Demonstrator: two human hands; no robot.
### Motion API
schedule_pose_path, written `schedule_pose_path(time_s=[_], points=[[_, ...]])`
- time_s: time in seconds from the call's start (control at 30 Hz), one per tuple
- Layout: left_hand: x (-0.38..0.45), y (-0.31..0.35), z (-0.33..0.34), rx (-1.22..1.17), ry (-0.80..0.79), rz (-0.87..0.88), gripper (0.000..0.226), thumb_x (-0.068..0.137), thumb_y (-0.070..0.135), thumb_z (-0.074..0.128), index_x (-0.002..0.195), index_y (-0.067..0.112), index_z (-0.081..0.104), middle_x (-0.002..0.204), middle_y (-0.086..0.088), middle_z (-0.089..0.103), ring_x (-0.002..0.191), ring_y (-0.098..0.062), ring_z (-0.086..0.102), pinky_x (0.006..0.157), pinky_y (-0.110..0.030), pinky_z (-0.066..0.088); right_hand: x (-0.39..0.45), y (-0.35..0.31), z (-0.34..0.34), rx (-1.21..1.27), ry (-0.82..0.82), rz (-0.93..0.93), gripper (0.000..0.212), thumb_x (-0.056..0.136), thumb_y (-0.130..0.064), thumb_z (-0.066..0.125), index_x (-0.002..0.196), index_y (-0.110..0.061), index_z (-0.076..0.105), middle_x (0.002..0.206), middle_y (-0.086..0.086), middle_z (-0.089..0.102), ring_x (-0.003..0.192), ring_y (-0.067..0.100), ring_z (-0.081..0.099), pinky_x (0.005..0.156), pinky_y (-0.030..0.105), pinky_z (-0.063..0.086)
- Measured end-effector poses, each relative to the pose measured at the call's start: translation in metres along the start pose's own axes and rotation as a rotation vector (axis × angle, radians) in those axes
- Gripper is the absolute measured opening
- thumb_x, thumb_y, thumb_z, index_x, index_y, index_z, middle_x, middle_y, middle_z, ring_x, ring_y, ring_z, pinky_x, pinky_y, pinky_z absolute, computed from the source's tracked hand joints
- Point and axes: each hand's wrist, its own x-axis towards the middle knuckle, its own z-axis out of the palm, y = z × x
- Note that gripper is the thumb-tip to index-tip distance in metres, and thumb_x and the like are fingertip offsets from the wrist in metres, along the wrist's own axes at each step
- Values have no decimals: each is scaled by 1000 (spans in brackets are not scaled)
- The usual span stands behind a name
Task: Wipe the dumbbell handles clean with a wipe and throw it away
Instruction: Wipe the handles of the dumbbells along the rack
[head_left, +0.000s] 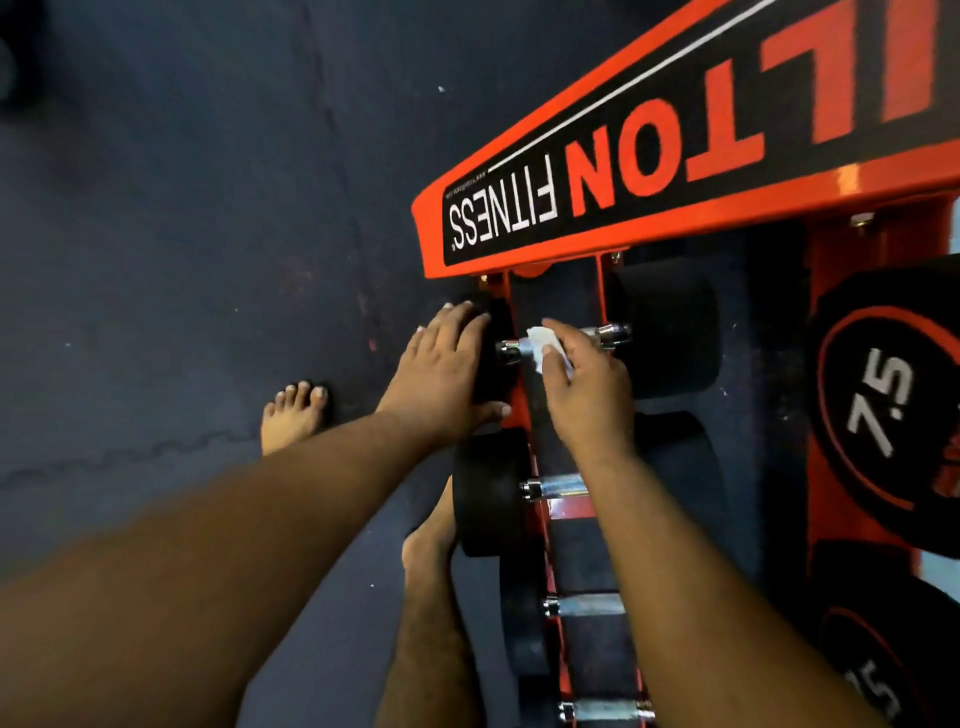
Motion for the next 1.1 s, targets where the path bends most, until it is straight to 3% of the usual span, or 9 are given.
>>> schedule_pose_path(time_s=[0.17, 0.27, 0.43, 0.5, 0.63, 0.7, 0.87, 1.0, 1.1], points=[[16, -8, 16, 153, -83, 1, 135, 79, 63, 75, 159, 7, -17, 169, -11, -19, 154, -26, -21, 126, -46, -9, 36, 6, 27, -394, -12, -383, 36, 95, -8, 58, 130, -14, 66, 130, 10, 67, 119, 26, 65, 99, 38, 52], [23, -9, 17, 182, -89, -5, 140, 77, 65, 76, 157, 4, -21, 168, -15, -18, 154, -29, -21, 126, -46, -9, 44, 12, 42, -696, -282, -400, 49, 99, -12, 50, 148, -14, 46, 153, 11, 47, 144, 27, 40, 121, 46, 26], [27, -3, 12, 200, -166, -31, 137, 79, 59, 77, 156, 2, -22, 167, -19, -20, 153, -33, -23, 126, -50, -9, 12, 28, 44, -926, -406, -375, 73, 98, -20, 45, 160, -12, 8, 168, 11, 10, 156, 28, 0, 121, 63, -1], [27, -3, 12, 205, -185, -44, 137, 80, 59, 77, 156, 3, -22, 167, -19, -20, 153, -34, -23, 125, -51, -10, 13, 33, 43, -977, -394, -399, 72, 97, -21, 46, 160, -11, 11, 167, 11, 15, 155, 28, 5, 120, 65, -2], [28, -3, 12, 214, -192, -46, 137, 80, 59, 77, 156, 4, -22, 167, -19, -19, 153, -35, -22, 125, -51, -11, 44, 21, 46, -933, -395, -385, 49, 93, -16, 48, 142, -11, 43, 136, 13, 52, 132, 30, 44, 122, 60, 12], [29, -4, 11, 210, -194, -43, 136, 80, 58, 77, 156, 4, -23, 167, -19, -18, 153, -35, -22, 124, -51, -12, 44, 20, 43, -898, -393, -388, 51, 93, -14, 51, 143, -12, 42, 137, 13, 51, 134, 30, 43, 123, 58, 12], [29, -4, 11, 219, -198, -42, 137, 80, 57, 78, 156, 4, -23, 166, -20, -19, 153, -35, -22, 123, -51, -13, 14, 38, 30, -964, -419, -422, 79, 92, -16, 49, 160, -11, 10, 166, 14, 14, 155, 32, 5, 124, 56, 1], [29, -6, 12, 233, -201, -36, 139, 79, 60, 78, 155, 4, -25, 166, -20, -20, 153, -36, -22, 123, -52, -13, 43, 27, 40, -957, -369, -418, 49, 92, -14, 53, 140, -10, 45, 135, 14, 53, 130, 33, 46, 120, 55, 24], [30, -6, 11, 230, -206, -35, 138, 80, 58, 78, 155, 4, -25, 166, -20, -20, 153, -35, -23, 121, -51, -14, 40, 27, 37, -939, -371, -407, 53, 92, -13, 57, 142, -12, 42, 137, 12, 51, 133, 31, 44, 121, 56, 20]])
